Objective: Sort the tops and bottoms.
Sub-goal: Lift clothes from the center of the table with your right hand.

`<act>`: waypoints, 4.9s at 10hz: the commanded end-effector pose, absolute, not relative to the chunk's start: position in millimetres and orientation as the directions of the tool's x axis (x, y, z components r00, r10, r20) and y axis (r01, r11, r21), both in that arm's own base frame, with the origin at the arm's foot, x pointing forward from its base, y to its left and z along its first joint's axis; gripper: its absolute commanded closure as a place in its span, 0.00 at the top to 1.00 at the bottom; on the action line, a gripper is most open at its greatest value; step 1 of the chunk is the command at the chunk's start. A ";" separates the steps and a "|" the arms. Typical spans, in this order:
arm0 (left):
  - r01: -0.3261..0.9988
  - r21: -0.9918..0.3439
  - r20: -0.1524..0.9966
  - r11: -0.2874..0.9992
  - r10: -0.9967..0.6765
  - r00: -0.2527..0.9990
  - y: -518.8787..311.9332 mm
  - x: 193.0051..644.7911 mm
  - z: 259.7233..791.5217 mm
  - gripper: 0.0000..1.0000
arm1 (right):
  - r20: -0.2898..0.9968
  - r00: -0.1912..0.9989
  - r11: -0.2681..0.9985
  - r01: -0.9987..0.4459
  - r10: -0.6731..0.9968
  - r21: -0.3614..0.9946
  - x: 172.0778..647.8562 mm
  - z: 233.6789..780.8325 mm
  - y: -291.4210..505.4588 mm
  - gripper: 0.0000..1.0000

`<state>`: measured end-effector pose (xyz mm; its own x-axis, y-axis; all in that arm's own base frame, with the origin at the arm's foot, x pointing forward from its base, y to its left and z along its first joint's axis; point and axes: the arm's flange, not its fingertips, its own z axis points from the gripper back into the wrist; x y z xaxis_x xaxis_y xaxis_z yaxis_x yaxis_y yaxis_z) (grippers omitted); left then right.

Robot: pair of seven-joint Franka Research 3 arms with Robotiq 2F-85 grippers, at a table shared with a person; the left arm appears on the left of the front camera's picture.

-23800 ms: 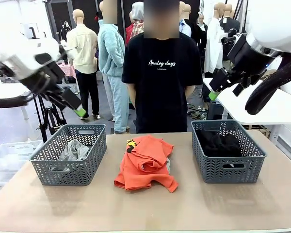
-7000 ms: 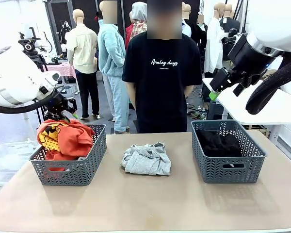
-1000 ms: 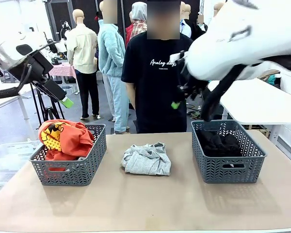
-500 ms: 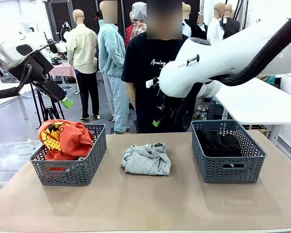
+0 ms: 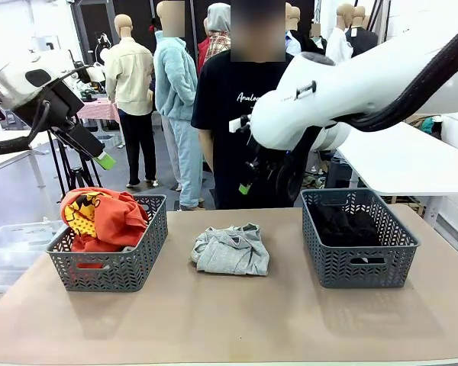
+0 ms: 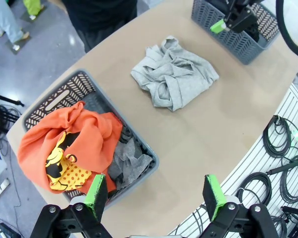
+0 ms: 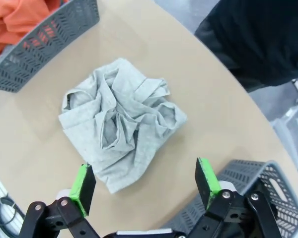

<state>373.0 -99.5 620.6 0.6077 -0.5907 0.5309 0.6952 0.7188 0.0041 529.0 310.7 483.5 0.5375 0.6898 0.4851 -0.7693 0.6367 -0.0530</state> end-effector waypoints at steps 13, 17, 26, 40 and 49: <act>0.693 0.006 0.528 0.721 -0.591 0.610 -97.9 371.9 620.7 1.00 | 0.215 0.469 0.437 -0.881 0.856 0.180 588.1 332.6 374.2 1.00; 0.693 0.006 0.528 0.721 -0.591 0.610 -97.9 371.9 620.7 1.00 | 0.157 0.430 0.406 -0.899 0.889 0.164 587.1 325.0 383.3 0.77; 0.693 0.006 0.528 0.721 -0.591 0.610 -97.9 371.9 620.7 1.00 | 0.159 0.434 0.390 -0.887 0.887 0.246 587.4 326.3 383.5 0.00; 0.693 0.006 0.528 0.721 -0.591 0.610 -97.9 371.9 620.7 1.00 | 0.695 0.177 0.610 -0.656 0.697 -0.445 444.2 571.2 341.7 0.00; 0.693 0.006 0.528 0.721 -0.591 0.610 -97.9 371.9 620.7 1.00 | 0.659 0.182 0.562 -0.709 0.730 -0.426 461.5 582.6 346.4 0.00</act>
